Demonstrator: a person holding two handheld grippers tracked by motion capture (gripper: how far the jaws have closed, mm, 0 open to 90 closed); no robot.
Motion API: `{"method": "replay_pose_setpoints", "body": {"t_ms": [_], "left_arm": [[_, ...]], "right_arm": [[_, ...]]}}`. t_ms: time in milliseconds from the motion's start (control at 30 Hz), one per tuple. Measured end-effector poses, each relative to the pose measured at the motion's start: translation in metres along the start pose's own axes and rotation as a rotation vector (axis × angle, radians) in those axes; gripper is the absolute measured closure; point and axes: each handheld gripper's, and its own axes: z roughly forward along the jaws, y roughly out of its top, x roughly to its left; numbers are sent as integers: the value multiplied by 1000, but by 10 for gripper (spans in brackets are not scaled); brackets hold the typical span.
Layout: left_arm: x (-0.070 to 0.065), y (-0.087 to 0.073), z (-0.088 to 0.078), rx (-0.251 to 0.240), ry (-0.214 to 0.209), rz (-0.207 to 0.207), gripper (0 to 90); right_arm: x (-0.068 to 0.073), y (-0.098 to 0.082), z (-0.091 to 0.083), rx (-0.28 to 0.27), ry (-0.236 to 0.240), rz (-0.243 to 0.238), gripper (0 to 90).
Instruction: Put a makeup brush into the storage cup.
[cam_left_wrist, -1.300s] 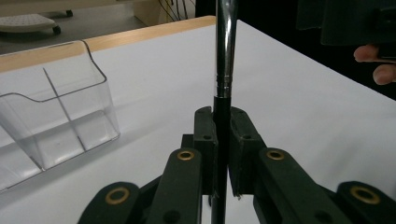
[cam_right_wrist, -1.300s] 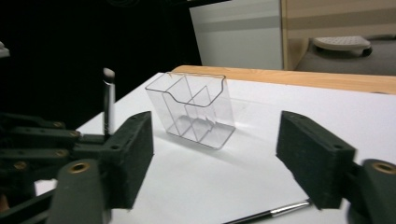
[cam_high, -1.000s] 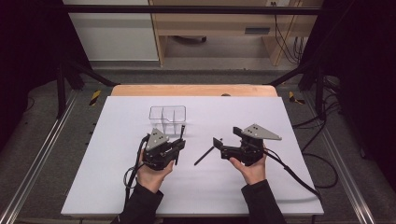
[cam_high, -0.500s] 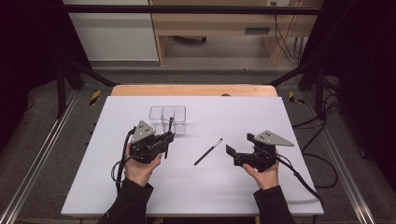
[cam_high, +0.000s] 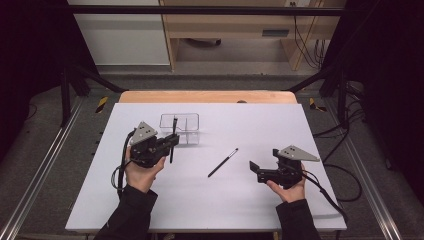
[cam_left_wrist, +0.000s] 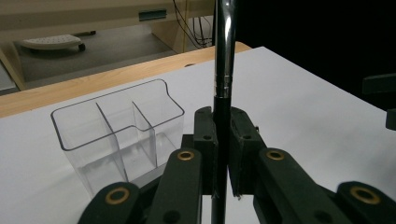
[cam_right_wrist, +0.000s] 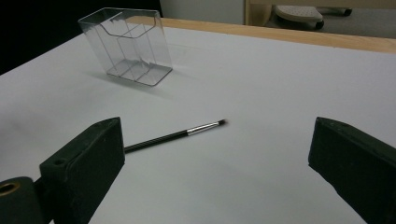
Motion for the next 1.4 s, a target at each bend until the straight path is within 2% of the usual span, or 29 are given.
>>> {"method": "replay_pose_setpoints", "body": {"t_ms": [267,467,700,1400], "left_arm": [[6,7,0,2,12,11,825],[13,13,5,6,15,4,825],[19,19,13,10,27,-2,825],[27,41,36,-3,45,-4,825]], "right_arm": [[-8,-3,-6,-2,-28,16,38],[-11,-4,-8,5,-60,-3,35],[-12,-5,-7,14,-76,-23,32],[-14,-4,-10,15,-91,-24,32]]}}
